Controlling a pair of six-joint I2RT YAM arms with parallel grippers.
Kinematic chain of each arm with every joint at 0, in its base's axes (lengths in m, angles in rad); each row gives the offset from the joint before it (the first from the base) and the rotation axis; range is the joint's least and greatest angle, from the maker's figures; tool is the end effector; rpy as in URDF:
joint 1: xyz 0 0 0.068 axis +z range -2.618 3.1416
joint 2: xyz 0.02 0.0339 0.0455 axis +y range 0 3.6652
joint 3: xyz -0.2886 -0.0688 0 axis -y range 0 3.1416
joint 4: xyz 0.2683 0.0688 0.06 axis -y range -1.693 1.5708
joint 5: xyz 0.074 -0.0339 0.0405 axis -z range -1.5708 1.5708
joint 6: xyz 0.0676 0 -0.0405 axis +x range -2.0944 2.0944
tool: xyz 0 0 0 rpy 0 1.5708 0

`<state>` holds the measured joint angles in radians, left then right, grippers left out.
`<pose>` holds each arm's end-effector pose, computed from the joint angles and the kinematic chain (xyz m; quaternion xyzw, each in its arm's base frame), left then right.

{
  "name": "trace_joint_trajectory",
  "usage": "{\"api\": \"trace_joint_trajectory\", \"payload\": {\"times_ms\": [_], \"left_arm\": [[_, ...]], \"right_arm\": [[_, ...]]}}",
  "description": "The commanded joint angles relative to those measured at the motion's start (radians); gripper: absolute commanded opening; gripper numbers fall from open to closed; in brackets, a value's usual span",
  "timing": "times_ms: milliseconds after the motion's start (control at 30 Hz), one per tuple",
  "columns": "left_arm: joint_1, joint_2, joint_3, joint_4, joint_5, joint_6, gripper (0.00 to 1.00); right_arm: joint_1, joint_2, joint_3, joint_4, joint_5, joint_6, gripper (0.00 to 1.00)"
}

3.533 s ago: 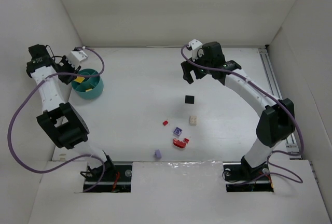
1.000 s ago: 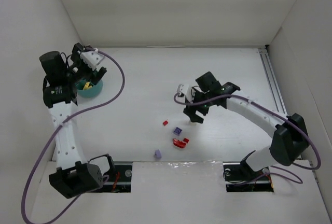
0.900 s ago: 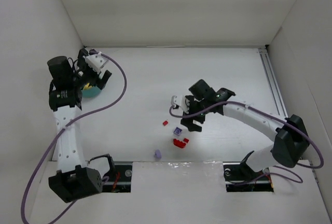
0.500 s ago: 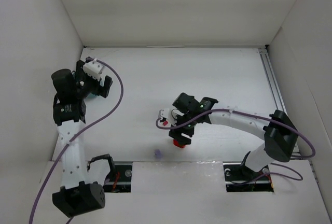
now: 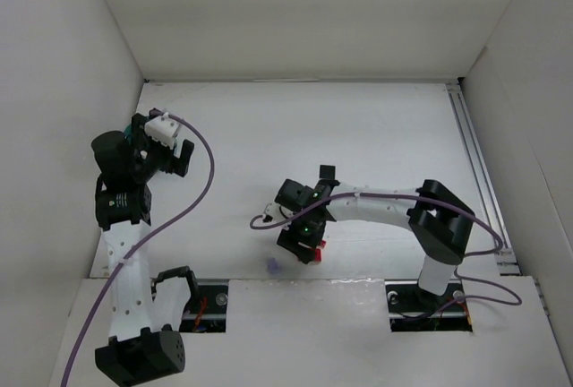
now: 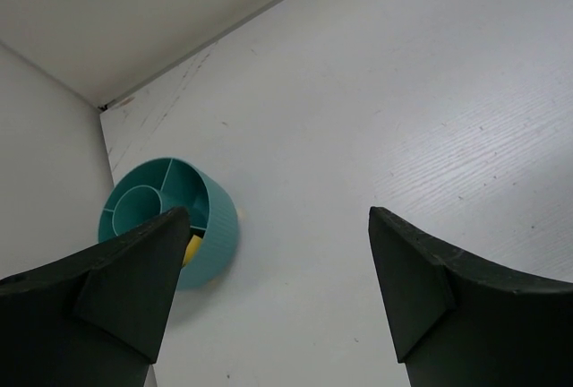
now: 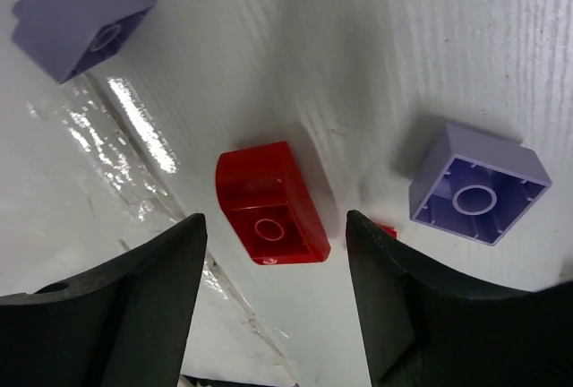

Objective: Sort the legos into containers by color

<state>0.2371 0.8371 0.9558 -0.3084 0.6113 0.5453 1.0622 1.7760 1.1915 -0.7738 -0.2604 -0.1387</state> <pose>0.2162 0.0123 0.3948 0.3022 0.6970 0.0172 0.6500 0.1626 0.3273 0.1619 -0.5684 0.8057 0.1624 0.0366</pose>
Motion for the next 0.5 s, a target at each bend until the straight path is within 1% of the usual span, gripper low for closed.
{"api": "trace_joint_trajectory", "payload": {"times_ms": [0, 233, 267, 300, 333, 467], "left_arm": [[-0.001, -0.018, -0.011, 0.061, -0.001, -0.002, 0.80], [-0.010, -0.018, -0.029, 0.092, 0.008, 0.007, 0.80], [-0.010, -0.018, -0.029, 0.092, 0.008, 0.007, 0.80], [-0.010, -0.018, -0.029, 0.101, 0.008, 0.007, 0.80], [-0.010, -0.018, -0.038, 0.101, 0.008, 0.016, 0.80], [-0.010, -0.018, -0.038, 0.112, 0.008, 0.016, 0.81]], "right_arm": [[0.010, 0.020, 0.051, -0.030, 0.067, 0.048, 0.69], [0.028, 0.030, 0.030, -0.039, 0.111, 0.048, 0.68], [0.028, 0.019, 0.020, -0.048, 0.112, 0.038, 0.70], [0.028, 0.008, 0.008, -0.048, 0.112, 0.037, 0.70], [0.038, -0.010, -0.015, -0.048, 0.112, 0.037, 0.73], [0.094, -0.020, -0.026, -0.036, 0.125, 0.037, 0.75]]}}
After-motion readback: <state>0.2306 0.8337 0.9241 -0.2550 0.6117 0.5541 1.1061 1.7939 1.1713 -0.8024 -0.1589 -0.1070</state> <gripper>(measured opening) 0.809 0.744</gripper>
